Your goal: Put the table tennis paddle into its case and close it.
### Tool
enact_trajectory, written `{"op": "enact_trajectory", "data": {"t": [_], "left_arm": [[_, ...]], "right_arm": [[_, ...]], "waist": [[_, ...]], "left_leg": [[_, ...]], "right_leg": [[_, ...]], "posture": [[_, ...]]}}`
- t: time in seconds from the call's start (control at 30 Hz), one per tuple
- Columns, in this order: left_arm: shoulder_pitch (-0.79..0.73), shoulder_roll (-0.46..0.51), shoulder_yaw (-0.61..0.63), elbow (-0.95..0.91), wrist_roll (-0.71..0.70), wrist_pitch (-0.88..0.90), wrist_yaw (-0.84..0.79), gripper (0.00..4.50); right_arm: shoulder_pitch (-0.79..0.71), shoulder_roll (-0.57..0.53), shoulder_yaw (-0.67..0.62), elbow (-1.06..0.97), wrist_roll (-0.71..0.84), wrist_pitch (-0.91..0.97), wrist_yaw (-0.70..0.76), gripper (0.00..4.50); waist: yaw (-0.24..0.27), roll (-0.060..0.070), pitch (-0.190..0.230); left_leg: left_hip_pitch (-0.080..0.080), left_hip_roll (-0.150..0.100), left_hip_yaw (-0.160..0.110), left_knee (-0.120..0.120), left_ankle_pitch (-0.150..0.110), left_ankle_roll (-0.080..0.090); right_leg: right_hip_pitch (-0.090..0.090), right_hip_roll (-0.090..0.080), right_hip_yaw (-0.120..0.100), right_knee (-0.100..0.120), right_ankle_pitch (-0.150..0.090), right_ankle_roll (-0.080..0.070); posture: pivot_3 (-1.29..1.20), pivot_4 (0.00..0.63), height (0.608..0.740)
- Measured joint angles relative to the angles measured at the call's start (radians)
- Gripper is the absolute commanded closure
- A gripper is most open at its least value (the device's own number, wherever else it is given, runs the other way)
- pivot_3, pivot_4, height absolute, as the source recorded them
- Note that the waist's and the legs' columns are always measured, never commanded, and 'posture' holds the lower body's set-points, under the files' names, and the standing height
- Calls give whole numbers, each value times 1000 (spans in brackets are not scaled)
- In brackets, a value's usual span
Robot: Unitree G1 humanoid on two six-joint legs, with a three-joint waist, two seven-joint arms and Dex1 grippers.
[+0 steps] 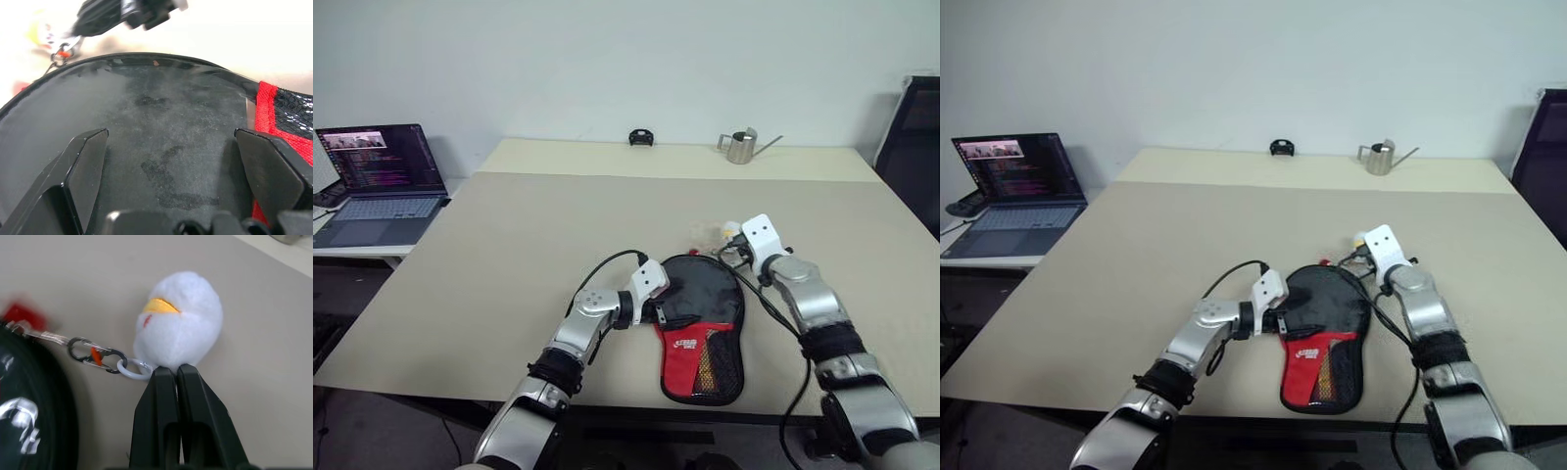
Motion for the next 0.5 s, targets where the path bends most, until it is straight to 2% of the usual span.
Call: {"op": "enact_trajectory", "data": {"t": [0.33,0.5], "left_arm": [[-14,-12,-1,32,4,-13,2,0],[-20,-16,-1,46,7,-23,8,0]], "right_arm": [[253,-136,-1,-507,69,372,144,4463],[330,-173,0,-671,121,507,177,4463]], "waist": [[10,0,0],[9,0,0]], "left_leg": [[0,-1,-1,0,0,0],[1,-1,-1,0,0,0]], "right_leg": [[1,3,-1,-1,-1,1],[2,3,-1,0,-1,1]], "posture": [[0,150,740],[0,150,740]]}}
